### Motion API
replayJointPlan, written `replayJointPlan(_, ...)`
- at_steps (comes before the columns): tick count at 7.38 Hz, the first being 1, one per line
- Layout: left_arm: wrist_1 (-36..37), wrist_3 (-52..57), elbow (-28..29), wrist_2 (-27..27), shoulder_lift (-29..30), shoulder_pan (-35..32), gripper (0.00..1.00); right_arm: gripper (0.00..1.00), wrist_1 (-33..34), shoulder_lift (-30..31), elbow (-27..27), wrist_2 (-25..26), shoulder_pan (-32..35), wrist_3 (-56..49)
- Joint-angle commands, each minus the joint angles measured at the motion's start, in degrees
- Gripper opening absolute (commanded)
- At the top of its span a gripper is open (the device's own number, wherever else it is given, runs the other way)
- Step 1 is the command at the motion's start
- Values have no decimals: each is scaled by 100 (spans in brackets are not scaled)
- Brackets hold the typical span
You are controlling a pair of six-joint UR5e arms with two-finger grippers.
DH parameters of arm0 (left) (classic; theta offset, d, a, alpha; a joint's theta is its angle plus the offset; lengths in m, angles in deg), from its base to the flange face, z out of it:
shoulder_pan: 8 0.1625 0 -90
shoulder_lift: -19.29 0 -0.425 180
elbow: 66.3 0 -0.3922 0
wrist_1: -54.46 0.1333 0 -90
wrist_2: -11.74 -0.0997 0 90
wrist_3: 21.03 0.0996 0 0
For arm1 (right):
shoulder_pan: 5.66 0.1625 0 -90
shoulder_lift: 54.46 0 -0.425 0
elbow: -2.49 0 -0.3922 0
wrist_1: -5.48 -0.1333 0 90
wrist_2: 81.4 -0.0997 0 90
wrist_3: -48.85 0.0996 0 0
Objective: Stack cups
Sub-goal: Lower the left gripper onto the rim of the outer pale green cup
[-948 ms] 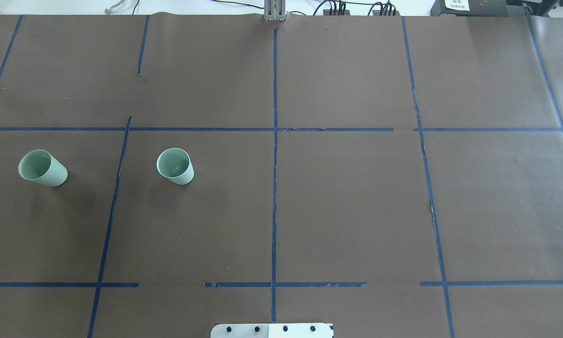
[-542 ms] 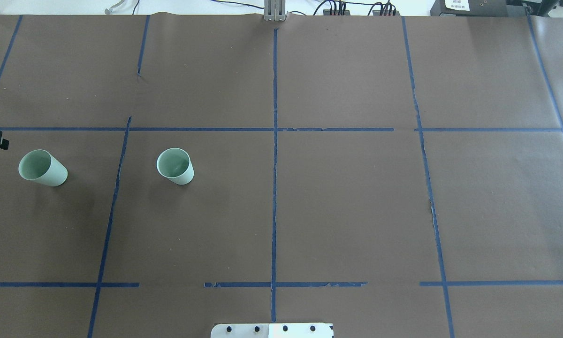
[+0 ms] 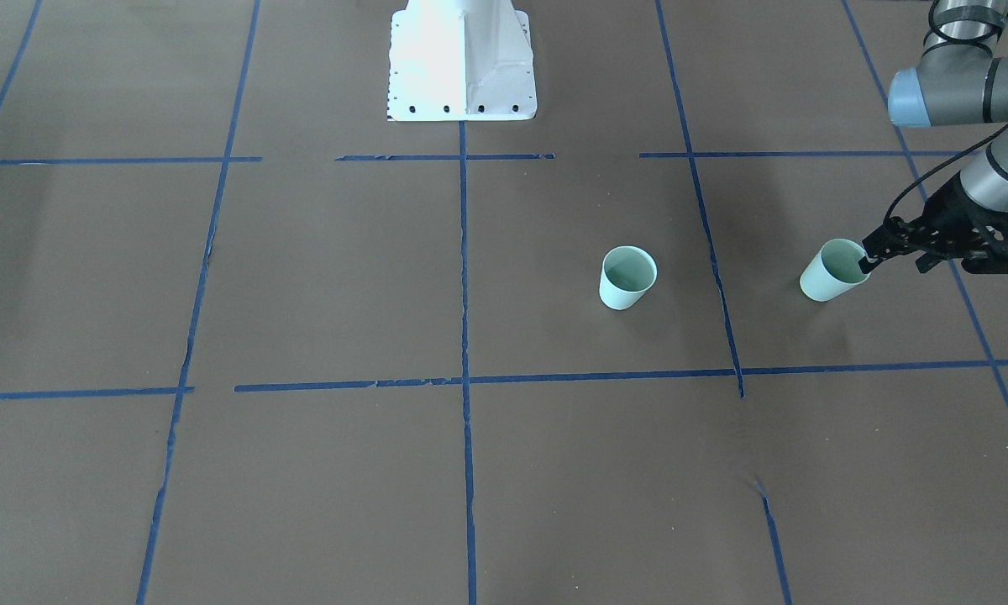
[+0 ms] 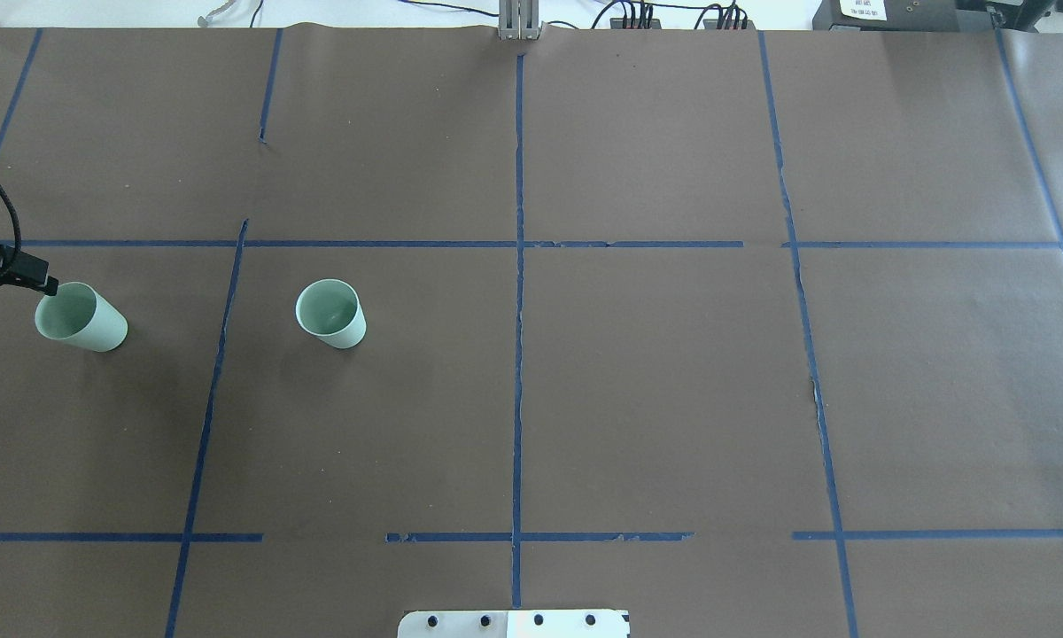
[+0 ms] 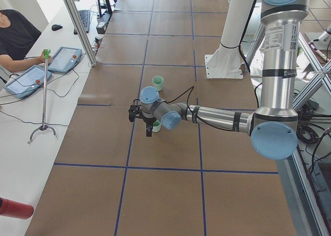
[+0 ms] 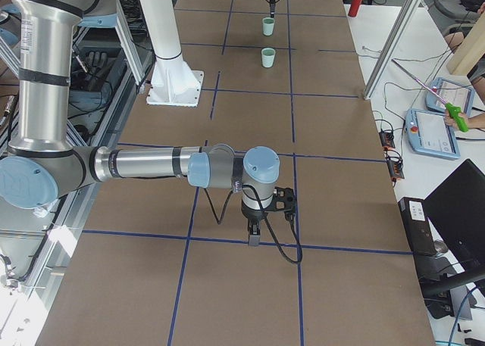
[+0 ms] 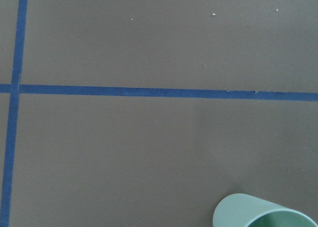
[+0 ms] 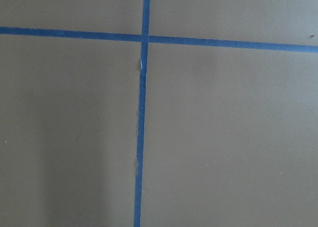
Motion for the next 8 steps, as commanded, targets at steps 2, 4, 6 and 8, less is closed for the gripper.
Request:
replayJointPlan(2, -29, 50, 236, -15, 32, 276, 90, 100, 0, 6, 0, 0, 2, 0)
replayJointPlan(4, -29, 85, 263, -15, 32, 294, 75, 100, 0, -3, 0, 0, -7, 0)
replayJointPlan(6, -11, 16, 184, -15, 32, 302, 18, 100, 0, 6, 0, 0, 2, 0)
replayJointPlan(8, -2, -11, 123, 47, 14, 276, 0, 100, 0, 6, 0, 0, -7, 0)
